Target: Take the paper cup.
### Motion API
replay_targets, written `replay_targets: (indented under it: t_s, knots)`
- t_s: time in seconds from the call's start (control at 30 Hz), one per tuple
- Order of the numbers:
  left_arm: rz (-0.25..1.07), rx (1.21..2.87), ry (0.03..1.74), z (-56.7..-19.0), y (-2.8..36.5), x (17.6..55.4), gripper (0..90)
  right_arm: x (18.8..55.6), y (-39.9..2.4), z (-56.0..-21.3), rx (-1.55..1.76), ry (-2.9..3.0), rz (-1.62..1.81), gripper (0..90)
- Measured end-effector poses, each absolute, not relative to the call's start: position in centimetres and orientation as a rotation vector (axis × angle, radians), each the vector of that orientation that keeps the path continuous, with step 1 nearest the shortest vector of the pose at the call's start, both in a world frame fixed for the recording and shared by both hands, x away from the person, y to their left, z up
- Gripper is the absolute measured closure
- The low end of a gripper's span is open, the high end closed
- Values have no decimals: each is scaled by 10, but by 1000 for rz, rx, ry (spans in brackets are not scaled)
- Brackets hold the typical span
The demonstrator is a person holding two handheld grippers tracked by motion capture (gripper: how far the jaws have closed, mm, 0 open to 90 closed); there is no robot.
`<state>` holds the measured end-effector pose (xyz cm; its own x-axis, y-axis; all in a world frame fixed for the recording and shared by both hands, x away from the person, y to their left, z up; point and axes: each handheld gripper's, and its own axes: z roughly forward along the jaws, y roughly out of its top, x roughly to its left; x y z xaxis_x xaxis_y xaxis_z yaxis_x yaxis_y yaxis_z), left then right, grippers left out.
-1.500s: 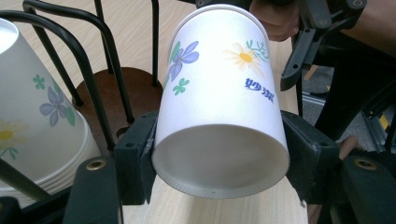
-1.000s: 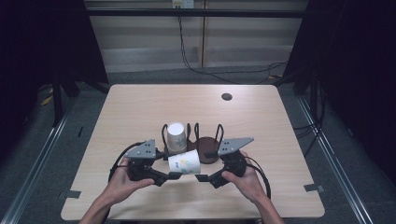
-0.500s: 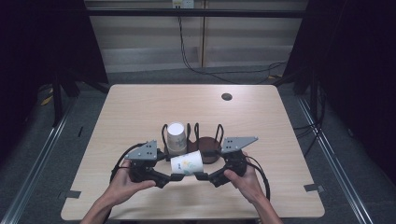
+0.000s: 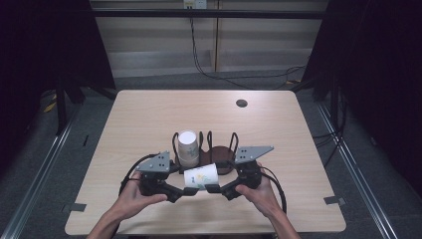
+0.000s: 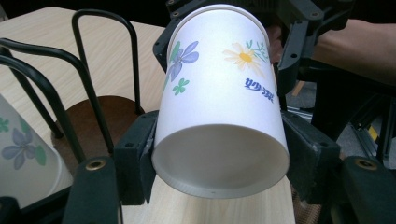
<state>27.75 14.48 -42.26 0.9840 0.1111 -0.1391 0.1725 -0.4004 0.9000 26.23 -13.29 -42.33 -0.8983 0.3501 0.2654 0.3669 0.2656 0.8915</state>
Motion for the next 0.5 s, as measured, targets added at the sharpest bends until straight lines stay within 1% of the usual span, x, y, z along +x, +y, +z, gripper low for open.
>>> replay_targets:
  t_s: [0.27, 0.4, 0.5]
  knots:
    - [-116, 1951, 202, -421, 144, 277, 351, 262, -133, -424, -671, -2452, -1769, 138]
    - [-107, 1963, 195, -421, 143, 276, 351, 263, -134, -423, -658, -2427, -1778, 173]
    - [-113, 1969, 197, -422, 142, 276, 351, 264, -133, -424, -662, -2411, -1771, 180]
